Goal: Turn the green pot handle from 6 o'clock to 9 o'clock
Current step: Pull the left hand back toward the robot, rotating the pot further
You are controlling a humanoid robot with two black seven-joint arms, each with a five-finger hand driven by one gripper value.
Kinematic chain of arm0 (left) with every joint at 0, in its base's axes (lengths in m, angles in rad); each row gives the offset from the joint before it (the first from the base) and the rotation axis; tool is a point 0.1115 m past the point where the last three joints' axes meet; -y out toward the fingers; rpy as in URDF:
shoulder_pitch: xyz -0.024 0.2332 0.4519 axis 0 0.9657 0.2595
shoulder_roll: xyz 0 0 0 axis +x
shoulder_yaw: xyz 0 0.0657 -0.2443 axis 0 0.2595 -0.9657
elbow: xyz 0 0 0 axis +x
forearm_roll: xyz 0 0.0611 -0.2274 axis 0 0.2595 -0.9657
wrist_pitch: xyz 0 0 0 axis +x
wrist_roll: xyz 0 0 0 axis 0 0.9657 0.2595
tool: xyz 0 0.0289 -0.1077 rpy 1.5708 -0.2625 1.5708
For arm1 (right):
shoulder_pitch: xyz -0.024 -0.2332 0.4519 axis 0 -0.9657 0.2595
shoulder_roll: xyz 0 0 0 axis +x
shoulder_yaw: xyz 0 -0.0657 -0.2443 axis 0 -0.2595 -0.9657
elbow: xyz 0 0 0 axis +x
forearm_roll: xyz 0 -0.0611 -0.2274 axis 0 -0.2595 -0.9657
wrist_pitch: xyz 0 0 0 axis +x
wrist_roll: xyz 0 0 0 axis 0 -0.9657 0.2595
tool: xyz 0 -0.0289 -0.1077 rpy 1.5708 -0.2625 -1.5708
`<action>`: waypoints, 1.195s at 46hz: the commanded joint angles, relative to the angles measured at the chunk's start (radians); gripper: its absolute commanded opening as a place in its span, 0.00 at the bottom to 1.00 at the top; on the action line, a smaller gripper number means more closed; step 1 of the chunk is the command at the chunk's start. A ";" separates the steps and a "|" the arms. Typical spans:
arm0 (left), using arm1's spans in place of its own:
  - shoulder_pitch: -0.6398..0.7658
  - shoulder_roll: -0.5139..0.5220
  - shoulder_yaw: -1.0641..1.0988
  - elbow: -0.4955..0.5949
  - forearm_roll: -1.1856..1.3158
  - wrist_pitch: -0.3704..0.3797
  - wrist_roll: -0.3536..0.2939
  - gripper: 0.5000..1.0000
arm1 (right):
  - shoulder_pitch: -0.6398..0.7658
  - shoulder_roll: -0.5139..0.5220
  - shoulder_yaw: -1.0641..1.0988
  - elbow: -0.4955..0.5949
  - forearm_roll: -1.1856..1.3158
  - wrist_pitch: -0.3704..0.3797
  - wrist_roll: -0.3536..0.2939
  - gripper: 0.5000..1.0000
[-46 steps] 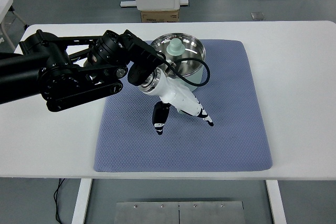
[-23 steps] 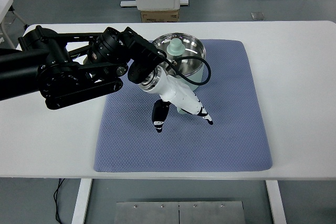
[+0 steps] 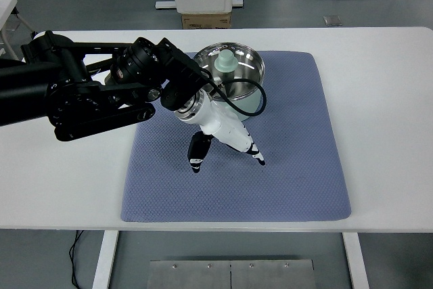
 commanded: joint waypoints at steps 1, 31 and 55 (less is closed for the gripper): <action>-0.003 0.009 0.006 0.000 0.000 0.000 -0.001 1.00 | 0.000 0.000 0.000 0.000 0.000 0.000 0.000 1.00; -0.026 0.091 0.045 -0.057 0.000 0.000 -0.020 1.00 | 0.000 0.000 0.000 0.000 0.000 0.000 0.000 1.00; -0.059 0.134 0.097 -0.077 0.000 0.000 -0.021 1.00 | -0.001 0.000 0.000 0.000 0.000 0.000 0.000 1.00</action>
